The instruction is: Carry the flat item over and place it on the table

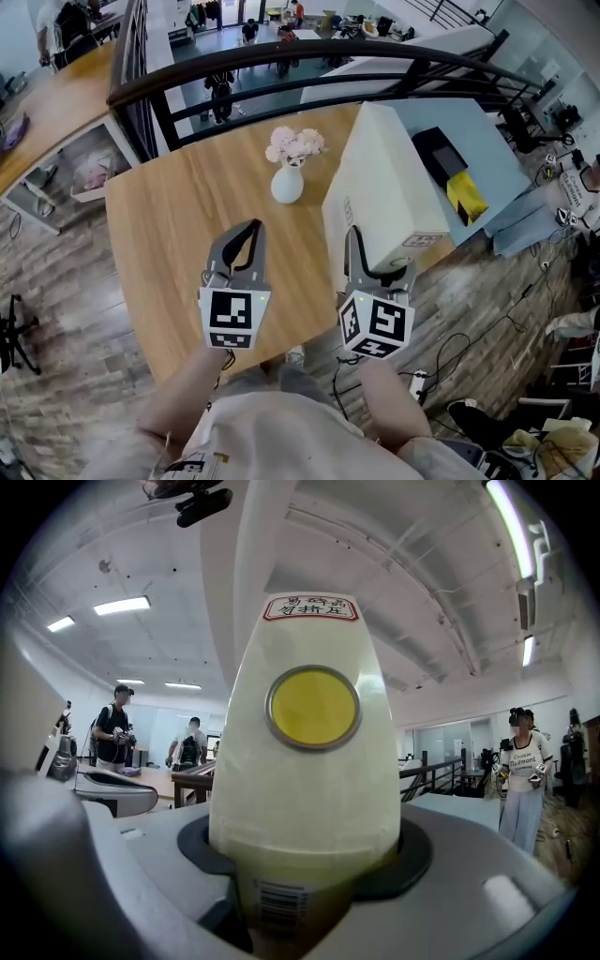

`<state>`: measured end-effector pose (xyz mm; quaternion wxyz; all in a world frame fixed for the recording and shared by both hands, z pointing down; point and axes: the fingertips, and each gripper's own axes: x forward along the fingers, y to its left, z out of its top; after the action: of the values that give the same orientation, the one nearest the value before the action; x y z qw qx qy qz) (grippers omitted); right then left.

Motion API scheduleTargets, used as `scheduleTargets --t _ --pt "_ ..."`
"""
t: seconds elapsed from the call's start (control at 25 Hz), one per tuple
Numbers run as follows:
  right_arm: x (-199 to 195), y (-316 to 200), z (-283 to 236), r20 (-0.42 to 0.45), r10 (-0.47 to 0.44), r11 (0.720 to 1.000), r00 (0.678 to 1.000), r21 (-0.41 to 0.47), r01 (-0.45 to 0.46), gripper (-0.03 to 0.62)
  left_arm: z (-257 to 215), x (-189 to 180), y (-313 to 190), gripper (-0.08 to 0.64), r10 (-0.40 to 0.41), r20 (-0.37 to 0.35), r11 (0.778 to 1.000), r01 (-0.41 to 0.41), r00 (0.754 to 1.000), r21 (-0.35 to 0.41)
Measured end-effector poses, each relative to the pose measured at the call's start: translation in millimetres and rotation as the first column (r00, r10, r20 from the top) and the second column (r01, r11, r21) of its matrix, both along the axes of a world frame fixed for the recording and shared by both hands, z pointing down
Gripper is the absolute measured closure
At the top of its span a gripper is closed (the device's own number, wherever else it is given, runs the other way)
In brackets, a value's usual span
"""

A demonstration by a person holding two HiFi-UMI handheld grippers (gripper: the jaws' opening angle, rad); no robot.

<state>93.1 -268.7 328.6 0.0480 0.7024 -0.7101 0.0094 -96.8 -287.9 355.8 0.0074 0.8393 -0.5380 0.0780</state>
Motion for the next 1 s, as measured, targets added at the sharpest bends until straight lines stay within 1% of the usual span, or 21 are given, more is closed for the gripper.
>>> scheduleTargets --t 0.12,0.2,0.36,0.48,0.76,0.92,1.0 --pt "13.4 -13.1 9.5 0.005 -0.004 1.000 1.000 -0.007 0.004 0.295 9.7 17.4 -12.0 0.557 0.008 -0.005 1.000 -0.008 1.000 -0.011" --pt "19.0 -22.5 17.7 0.006 -0.007 1.000 1.000 -0.007 0.007 0.295 17.7 28.1 -20.6 0.557 0.023 -0.009 1.000 -0.023 1.000 -0.005" --pt "30.7 -42.0 37.3 0.010 -0.014 1.000 1.000 -0.012 0.014 0.295 38.9 49.8 -38.9 0.558 0.055 0.022 0.998 -0.055 0.998 -0.001" --pt "41.6 -57.4 56.7 0.018 -0.015 1.000 1.000 -0.019 0.016 0.295 56.6 61.5 -52.7 0.558 0.056 0.019 0.998 -0.056 0.998 -0.015" --pt "54.4 -92.2 112.8 0.017 -0.024 0.998 1.000 -0.063 0.025 0.295 111.2 73.6 -86.9 0.558 0.042 0.036 0.997 -0.040 0.998 -0.073" --pt "56.9 -104.5 145.2 0.014 -0.035 0.996 0.999 -0.088 0.036 0.293 142.8 78.9 -98.7 0.558 0.045 0.051 0.993 -0.039 0.998 -0.114" --pt "58.3 -108.5 161.1 0.022 -0.037 0.994 0.999 -0.098 0.039 0.293 156.8 81.0 -101.0 0.558 0.036 0.046 0.991 -0.029 0.998 -0.133"
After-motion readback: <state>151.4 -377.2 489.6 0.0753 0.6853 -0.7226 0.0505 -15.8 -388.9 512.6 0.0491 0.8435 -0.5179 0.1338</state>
